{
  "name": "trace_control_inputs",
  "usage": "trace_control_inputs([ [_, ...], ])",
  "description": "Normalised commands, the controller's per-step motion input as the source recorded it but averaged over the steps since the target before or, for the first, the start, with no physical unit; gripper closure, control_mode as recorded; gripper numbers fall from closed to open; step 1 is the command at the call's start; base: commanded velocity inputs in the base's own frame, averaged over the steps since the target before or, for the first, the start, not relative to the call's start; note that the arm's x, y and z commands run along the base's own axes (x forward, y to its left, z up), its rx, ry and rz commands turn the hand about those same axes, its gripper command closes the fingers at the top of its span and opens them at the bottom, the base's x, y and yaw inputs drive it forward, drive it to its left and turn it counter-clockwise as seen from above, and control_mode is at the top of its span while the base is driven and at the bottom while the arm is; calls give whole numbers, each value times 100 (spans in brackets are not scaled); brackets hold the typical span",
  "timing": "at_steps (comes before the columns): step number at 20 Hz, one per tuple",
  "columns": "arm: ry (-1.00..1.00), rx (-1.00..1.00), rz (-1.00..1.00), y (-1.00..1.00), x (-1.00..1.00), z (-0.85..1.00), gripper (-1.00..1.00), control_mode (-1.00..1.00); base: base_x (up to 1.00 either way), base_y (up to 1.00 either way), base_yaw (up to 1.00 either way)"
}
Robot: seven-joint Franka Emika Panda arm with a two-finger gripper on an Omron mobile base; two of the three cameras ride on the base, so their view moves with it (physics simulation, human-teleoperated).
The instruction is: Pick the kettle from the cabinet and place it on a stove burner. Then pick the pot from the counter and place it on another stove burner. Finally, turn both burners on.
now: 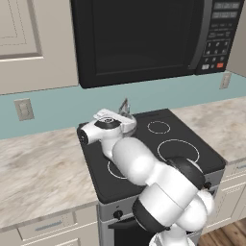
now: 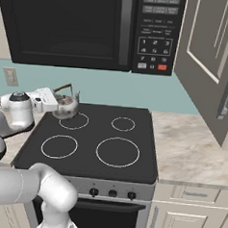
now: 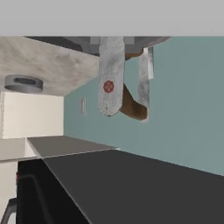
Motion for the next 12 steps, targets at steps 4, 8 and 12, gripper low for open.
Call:
trace_control_inputs([
  [4,0,0,-6,1,20,-21,100,-100,0,0,0],
  [8,2,0,-3,5,15,-23,100,-100,0,0,0],
  [12,5,0,-2,2,16,-22,100,-100,0,0,0],
])
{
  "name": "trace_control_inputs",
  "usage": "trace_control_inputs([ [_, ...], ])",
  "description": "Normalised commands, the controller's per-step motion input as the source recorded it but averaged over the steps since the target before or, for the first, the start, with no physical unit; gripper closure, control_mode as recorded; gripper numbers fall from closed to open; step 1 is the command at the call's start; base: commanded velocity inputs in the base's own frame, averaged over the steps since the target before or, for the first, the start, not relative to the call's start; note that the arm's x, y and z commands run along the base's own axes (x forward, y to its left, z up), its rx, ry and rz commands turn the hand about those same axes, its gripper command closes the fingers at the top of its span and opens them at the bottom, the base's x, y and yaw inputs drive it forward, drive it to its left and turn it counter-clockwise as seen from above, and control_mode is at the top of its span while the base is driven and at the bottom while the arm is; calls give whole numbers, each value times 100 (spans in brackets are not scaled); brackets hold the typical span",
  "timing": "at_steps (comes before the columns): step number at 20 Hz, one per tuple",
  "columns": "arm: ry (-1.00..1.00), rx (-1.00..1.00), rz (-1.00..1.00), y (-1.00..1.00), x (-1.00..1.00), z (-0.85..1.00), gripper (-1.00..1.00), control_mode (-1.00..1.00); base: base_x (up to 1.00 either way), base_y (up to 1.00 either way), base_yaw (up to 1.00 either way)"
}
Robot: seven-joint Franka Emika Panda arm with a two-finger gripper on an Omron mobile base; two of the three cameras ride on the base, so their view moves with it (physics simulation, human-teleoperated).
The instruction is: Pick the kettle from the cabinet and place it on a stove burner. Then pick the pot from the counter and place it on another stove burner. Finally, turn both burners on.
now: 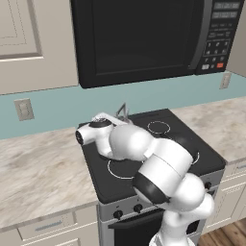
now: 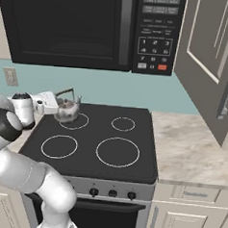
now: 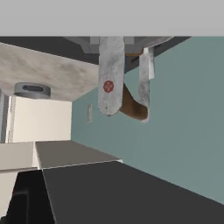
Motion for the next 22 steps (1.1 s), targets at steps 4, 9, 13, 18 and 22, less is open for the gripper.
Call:
trace_control_inputs([
  [4,6,0,0,0,11,-24,100,-100,0,0,0],
  [9,4,0,0,0,11,-28,100,-100,0,0,0],
  [13,1,0,-2,0,20,-23,100,-100,0,0,0],
  [18,0,-4,-6,0,36,-20,100,-100,0,0,0],
  [22,0,-4,-7,0,37,-20,100,-100,0,0,0],
])
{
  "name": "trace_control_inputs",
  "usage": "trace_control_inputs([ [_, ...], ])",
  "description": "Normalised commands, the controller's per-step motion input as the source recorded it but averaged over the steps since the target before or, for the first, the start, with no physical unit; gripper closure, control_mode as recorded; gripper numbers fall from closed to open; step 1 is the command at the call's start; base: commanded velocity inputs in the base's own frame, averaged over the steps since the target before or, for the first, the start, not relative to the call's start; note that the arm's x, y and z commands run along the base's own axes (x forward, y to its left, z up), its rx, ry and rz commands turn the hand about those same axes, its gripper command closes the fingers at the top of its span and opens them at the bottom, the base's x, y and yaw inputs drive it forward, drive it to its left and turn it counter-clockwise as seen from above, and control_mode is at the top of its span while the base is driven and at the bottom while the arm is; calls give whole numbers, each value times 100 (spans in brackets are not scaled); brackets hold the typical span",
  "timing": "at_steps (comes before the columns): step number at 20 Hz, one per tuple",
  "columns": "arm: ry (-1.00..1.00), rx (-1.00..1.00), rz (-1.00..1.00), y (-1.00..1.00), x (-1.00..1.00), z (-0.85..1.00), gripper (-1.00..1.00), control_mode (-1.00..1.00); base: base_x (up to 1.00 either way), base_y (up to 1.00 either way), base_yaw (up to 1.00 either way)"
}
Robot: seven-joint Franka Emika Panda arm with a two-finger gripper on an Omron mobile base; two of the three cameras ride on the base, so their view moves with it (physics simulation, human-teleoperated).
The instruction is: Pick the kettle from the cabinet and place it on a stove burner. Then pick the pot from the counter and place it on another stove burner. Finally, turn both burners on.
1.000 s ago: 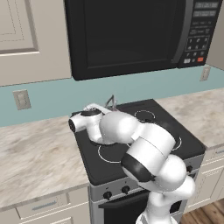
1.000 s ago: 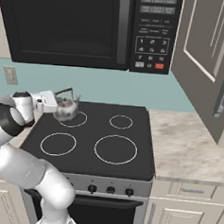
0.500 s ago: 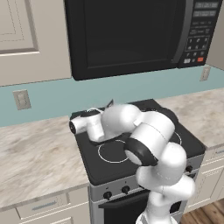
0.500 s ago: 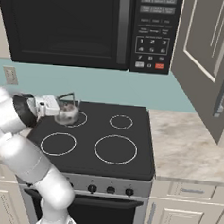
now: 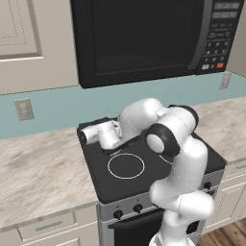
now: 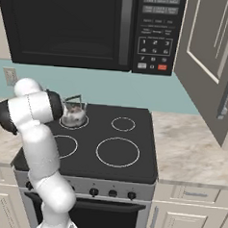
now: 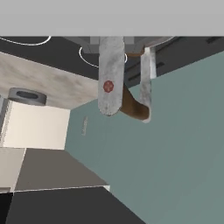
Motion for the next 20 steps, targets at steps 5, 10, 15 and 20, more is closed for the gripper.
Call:
trace_control_inputs([
  [5,0,-1,-6,11,38,-17,100,-100,0,0,0],
  [10,0,0,-3,17,32,-17,100,-100,0,0,0],
  [15,0,0,-5,5,21,-26,100,-100,0,0,0],
  [20,0,-1,-8,0,21,-21,100,-100,0,0,0],
])
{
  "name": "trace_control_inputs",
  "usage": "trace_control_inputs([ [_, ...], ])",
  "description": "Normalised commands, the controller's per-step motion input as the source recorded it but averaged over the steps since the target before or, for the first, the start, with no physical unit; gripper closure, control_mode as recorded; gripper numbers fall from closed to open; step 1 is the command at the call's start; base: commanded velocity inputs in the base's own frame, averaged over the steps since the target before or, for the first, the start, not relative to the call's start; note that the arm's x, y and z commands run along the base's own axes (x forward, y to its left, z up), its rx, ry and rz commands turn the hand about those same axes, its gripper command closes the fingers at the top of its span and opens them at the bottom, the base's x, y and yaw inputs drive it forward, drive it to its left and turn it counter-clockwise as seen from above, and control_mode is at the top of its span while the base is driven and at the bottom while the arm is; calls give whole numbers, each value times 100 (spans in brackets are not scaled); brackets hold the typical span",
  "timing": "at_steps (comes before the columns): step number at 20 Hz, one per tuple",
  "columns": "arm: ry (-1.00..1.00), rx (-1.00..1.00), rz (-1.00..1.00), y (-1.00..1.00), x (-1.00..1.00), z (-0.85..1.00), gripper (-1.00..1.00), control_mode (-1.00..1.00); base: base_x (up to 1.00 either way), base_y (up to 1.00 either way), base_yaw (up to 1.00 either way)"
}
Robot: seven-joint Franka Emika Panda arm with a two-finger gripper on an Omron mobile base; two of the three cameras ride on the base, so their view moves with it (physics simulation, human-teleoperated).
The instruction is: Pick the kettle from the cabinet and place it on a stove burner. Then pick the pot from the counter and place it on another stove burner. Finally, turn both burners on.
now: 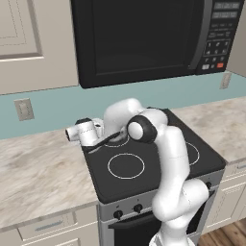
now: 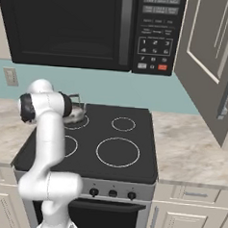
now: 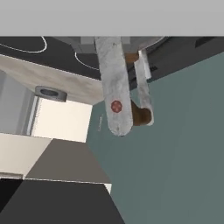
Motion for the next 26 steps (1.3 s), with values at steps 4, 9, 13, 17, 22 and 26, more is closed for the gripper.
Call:
trace_control_inputs([
  [4,0,0,-5,0,3,-21,100,-100,0,0,0],
  [9,0,0,-3,0,0,-20,-100,-100,0,0,0],
  [13,0,1,-3,0,0,-15,-100,-100,0,0,0],
  [17,0,0,-2,0,-6,-16,-100,-100,0,0,0],
  [22,0,0,-2,0,-12,-14,-100,-100,0,0,0],
  [26,0,0,-2,0,-5,-5,-100,-100,0,0,0],
])
